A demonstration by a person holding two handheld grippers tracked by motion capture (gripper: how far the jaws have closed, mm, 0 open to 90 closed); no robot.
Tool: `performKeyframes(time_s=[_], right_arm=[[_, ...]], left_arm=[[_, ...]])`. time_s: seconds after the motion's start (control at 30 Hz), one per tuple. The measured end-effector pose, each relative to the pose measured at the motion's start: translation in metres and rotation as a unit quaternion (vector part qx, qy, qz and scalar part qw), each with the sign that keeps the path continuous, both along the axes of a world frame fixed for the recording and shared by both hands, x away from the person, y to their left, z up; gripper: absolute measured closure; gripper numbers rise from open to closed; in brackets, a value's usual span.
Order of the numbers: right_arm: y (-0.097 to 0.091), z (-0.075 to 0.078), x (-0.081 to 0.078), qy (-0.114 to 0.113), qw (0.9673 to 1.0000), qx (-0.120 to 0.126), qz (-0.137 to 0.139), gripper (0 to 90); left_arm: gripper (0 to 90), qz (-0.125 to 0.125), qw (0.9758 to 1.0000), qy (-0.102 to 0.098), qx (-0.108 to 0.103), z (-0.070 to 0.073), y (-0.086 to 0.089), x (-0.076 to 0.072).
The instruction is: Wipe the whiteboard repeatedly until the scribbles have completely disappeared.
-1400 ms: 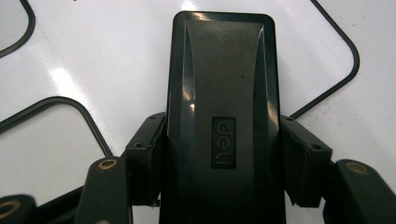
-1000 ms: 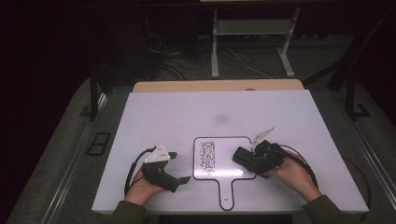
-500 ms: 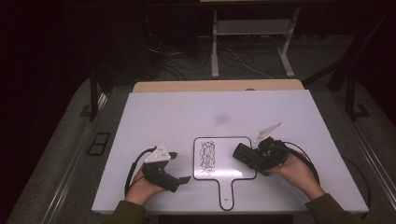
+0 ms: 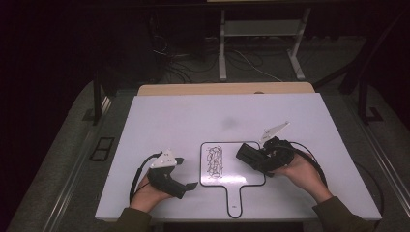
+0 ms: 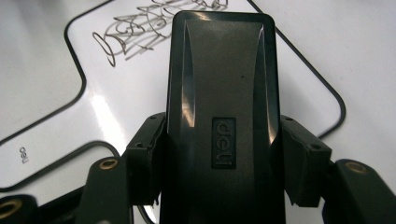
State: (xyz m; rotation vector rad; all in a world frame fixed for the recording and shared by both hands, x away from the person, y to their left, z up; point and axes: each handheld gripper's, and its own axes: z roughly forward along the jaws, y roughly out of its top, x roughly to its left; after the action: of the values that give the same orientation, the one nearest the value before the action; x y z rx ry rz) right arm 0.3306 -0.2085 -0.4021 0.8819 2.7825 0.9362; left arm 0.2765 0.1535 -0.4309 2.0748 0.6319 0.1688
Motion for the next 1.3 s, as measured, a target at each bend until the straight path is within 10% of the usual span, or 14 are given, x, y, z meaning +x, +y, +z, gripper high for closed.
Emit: performKeyframes(time_s=[1.3], right_arm=[[0.090,0.000,0.050,-0.023,0.9980,-0.019,0.056,38.6]], left_arm=[[0.0,0.004,1.0000,0.001,-0.006,-0.001,0.001,0.001]])
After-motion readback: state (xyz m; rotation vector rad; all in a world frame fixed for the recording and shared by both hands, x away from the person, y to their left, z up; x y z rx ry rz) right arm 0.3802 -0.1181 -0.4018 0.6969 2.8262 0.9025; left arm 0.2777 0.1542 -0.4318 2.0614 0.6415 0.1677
